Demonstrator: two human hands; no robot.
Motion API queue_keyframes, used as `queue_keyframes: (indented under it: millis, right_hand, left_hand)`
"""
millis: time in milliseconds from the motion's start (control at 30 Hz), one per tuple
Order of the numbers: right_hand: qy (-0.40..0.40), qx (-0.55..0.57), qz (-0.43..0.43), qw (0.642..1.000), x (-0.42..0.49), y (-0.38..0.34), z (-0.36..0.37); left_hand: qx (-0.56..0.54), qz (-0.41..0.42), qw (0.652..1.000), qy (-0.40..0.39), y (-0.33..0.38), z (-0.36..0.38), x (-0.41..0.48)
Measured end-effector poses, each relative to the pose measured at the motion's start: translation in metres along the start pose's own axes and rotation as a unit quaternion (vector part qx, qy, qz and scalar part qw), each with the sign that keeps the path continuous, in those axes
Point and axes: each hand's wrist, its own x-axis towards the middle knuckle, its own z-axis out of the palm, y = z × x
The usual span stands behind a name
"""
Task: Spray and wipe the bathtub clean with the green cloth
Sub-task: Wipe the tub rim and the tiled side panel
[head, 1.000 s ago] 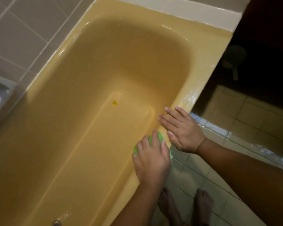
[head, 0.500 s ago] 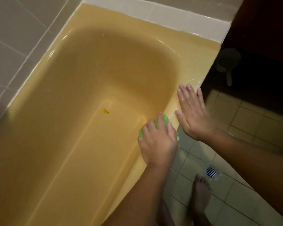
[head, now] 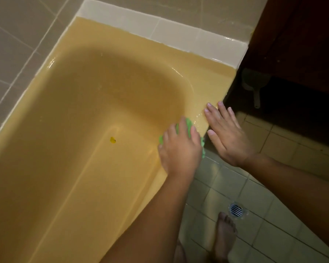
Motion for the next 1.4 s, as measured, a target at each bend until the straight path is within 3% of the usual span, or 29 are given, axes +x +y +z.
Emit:
queue_keyframes:
  millis: [100,333,467,567,767,900,1000,1167,1267,1400]
  right_hand:
    - [-0.014,0.025,-0.002,1.000,0.004,0.006,-0.010]
    - [-0.022,0.050,-0.006,0.999,0.018,0.026,-0.023]
    - [-0.026,0.064,-0.020,0.997,0.024,0.036,-0.029]
    - [-0.014,0.075,-0.012,0.997,0.032,0.046,-0.033]
    - [-0.021,0.102,0.015,0.994,0.037,0.055,-0.041]
    - [-0.005,0.155,0.042,0.987,0.040,0.055,-0.039]
    - [0.023,0.217,0.079,0.973,0.042,0.054,-0.040]
    - [0.098,0.358,0.173,0.912,0.041,0.040,-0.049]
    - [0.111,0.489,0.235,0.833,0.035,0.023,-0.051]
    - [0.154,0.606,0.304,0.719,0.039,0.007,-0.056]
  left_hand:
    - [-0.015,0.038,0.999,-0.017,0.025,0.012,0.042]
    - [-0.002,0.056,0.998,-0.017,-0.009,-0.005,-0.022]
    - [-0.085,0.028,0.995,-0.031,0.035,0.014,0.065]
    - [-0.033,0.083,0.995,-0.033,0.059,0.024,0.100]
    - [-0.027,0.087,0.995,-0.037,0.012,0.007,0.019]
    - [-0.036,0.082,0.996,-0.012,0.048,0.023,0.083]
    - [0.025,0.109,0.994,0.001,0.091,0.033,0.135]
    - [-0.004,0.172,0.985,-0.011,0.063,0.019,0.087]
    - [-0.013,0.163,0.986,-0.024,0.049,0.019,0.073]
    - [0.010,0.134,0.991,0.012,0.095,0.028,0.129]
